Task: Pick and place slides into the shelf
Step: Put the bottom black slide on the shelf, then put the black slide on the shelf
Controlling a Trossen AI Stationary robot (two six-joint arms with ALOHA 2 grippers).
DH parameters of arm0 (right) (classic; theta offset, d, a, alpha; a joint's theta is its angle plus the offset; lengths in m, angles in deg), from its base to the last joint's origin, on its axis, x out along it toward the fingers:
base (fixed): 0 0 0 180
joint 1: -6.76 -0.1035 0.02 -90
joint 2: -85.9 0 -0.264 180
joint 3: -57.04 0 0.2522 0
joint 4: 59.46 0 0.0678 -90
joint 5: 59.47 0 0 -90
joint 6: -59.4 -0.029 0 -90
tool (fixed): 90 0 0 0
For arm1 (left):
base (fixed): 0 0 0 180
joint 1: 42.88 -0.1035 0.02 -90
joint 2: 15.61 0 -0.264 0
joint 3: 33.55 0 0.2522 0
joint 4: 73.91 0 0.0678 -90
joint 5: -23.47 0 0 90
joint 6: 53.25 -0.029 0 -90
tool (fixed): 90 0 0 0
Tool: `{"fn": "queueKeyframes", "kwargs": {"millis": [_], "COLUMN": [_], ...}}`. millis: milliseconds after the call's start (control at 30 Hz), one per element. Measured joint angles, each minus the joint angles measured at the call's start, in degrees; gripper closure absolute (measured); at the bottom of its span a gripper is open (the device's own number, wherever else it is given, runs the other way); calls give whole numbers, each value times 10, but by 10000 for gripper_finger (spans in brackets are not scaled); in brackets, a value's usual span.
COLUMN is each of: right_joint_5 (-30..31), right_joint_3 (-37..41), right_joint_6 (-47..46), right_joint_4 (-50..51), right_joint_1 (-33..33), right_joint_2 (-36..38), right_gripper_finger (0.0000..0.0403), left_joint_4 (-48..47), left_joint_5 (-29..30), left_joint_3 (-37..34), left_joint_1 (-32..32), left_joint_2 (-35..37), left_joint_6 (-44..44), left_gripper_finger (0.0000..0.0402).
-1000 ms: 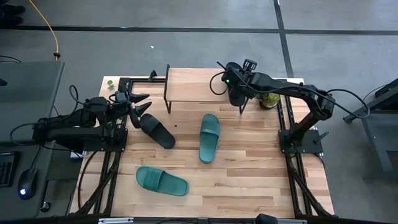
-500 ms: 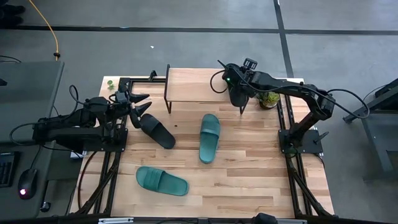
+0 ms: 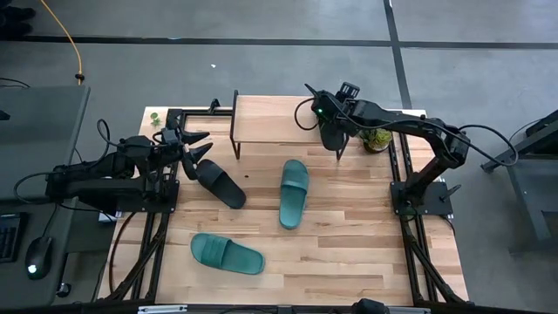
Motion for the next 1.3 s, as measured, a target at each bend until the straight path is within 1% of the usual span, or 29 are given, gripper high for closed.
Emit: {"fn": "queueKeyframes", "kwargs": {"millis": [233,400,500,567,833,933,1100,1300], "right_joint_5": [-2,-14,-32,-33,18,18,-6,-51], "right_joint_3": [-9,-30,-40,-44,-48,-48,-48,-48], "right_joint_6": [-27,-56,-61,-64,-88,-114,-153,-191], "right_joint_4": [7,37,55,65,97,107,122,122], "right_joint_1": [-1,-14,-26,-35,-66,-76,-95,-123], "right_joint_2": [0,0,0,0,0,0,0,0], "right_gripper_finger": [179,176,176,176,176,176,176,176], "left_joint_4": [0,0,0,0,0,0,0,-1], "left_joint_5": [0,0,0,0,0,0,0,0], "left_joint_3": [0,0,0,0,0,0,0,0], "left_joint_1": [0,0,0,0,0,0,0,0], "left_joint_2": [0,0,0,0,0,0,0,0], "left_joint_6": [0,0,0,0,0,0,0,0], "left_gripper_finger": [238,238,238,238,238,238,238,238]}}
